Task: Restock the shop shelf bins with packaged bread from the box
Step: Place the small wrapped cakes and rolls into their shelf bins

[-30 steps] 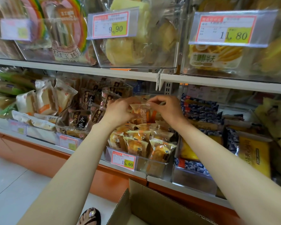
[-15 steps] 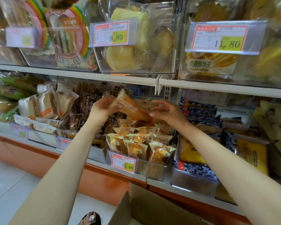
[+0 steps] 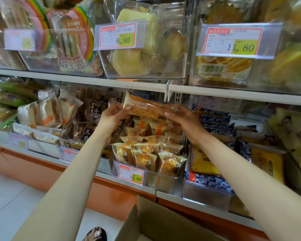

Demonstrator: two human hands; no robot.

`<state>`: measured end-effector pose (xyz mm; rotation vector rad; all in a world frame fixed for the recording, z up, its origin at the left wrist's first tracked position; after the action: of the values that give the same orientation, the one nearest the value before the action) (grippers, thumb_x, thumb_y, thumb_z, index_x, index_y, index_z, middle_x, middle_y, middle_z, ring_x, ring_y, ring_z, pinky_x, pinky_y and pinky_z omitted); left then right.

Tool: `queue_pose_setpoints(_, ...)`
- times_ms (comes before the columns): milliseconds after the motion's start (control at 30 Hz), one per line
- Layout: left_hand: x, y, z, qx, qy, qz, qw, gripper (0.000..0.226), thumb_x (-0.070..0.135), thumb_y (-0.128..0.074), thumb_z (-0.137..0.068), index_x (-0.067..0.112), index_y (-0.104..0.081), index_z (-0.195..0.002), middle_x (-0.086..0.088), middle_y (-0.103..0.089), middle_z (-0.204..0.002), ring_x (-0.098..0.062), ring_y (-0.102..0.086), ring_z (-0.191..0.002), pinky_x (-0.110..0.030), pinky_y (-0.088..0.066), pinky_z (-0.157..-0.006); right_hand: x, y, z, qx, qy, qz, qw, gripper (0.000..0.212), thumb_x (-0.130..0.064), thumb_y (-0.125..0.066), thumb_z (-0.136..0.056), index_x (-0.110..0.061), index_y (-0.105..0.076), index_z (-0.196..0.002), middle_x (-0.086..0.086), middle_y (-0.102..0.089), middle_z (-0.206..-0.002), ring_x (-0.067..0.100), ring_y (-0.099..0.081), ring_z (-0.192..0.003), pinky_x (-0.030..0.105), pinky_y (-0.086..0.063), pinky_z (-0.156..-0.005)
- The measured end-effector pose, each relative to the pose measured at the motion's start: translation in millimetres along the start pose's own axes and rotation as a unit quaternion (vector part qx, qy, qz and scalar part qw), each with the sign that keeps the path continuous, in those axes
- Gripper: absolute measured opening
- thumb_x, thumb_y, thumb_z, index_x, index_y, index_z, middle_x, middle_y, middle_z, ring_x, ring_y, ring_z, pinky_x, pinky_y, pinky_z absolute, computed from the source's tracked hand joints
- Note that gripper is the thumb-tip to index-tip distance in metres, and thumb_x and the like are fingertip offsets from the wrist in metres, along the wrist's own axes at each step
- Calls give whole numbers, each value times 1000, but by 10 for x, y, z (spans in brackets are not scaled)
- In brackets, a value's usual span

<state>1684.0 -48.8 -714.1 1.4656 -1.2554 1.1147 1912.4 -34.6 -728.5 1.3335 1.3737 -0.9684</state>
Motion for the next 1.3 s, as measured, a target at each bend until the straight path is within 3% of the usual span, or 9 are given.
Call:
queue_pose_setpoints(133,11,-106,-31,-44,-38,-120,991,9,25,-67,-84,21,-61,-90,10,-64,-90,4,-61,-78,-10,-43,-64,-23,110,-2,26,3,-44,999,40,-28,-75,-75,-20,-61,-111,4,-67,-112,24,-64,-106,43,-53,-88)
queue_pose_setpoints(233,-118,-190,-82,-104,-30,-255,961,26,30,-71,-80,20,-62,-102,6,-65,-103,-15,-62,-100,-33,-51,-87,-61,208,-1,73,13,-53,996,62,-38,-77,-63,-19,-58,-119,7,-64,-117,24,-62,-109,44,-51,-94)
queue_pose_setpoints(400,-225,-233,-101,-112,-35,-478,871,35,43,-61,-85,28,-54,-116,7,-66,-115,-19,-56,-113,-48,-33,-106,-53,313,10,120,21,-21,992,33,-16,-74,-78,-28,-54,-102,6,-58,-121,21,-56,-114,42,-48,-99)
queue_pose_setpoints(533,-182,-248,-101,-107,-68,-499,857,40,39,-59,-87,24,-49,-122,5,-66,-116,-23,-54,-114,-49,-36,-103,-95,296,24,119,49,20,991,31,-14,-74,-78,-30,-55,-96,6,-59,-121,18,-55,-114,26,-49,-89)
queue_pose_setpoints(767,24,-447,20,-160,-137,-326,922,57,16,-62,-88,25,-35,-137,4,-59,-122,-14,-55,-112,-35,-45,-97,-126,134,36,91,90,78,989,28,-14,-75,-78,-28,-57,-95,-8,-60,-105,10,-55,-106,28,-45,-91)
queue_pose_setpoints(933,-64,-451,18,-211,-90,-410,883,52,19,-59,-89,26,-35,-134,-2,-67,-113,-23,-60,-104,-36,-43,-96,-49,-10,48,18,71,121,990,33,-12,-73,-79,-25,-61,-107,-7,-61,-109,-1,-53,-97,6,-42,-73)
queue_pose_setpoints(1033,-157,-423,-26,-166,-103,-477,857,58,31,-60,-88,23,-30,-137,-3,-61,-123,-27,-49,-122,-45,-25,-110,-41,-46,40,6,67,151,986,32,-11,-74,-79,-25,-61,-105,-7,-61,-110,-3,-54,-96,9,-40,-75)
queue_pose_setpoints(1133,-93,-426,13,-137,-160,-407,889,68,25,-64,-84,26,-25,-139,-1,-60,-124,-27,-49,-121,-50,-30,-107,2,-54,27,-10,61,213,975,18,-16,-72,-81,-24,-66,-96,-8,-65,-104,2,-57,-92,20,-42,-80)
queue_pose_setpoints(1300,-50,-436,-2,-149,-170,-479,848,32,24,-56,-90,30,-58,-121,5,-54,-131,-21,-45,-125,-49,-29,-107,70,-71,31,-32,35,329,943,13,-19,-67,-86,-19,-74,-98,-4,-70,-108,7,-58,-100,26,-40,-95)
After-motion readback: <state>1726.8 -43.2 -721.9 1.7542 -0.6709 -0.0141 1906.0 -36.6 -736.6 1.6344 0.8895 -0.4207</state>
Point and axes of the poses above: each hand's wrist, its own z-axis away from the middle knuckle, its own y-axis out of the back of the hand, x = y × z, the point moved 2 cm from there along -z, towards the middle knuckle
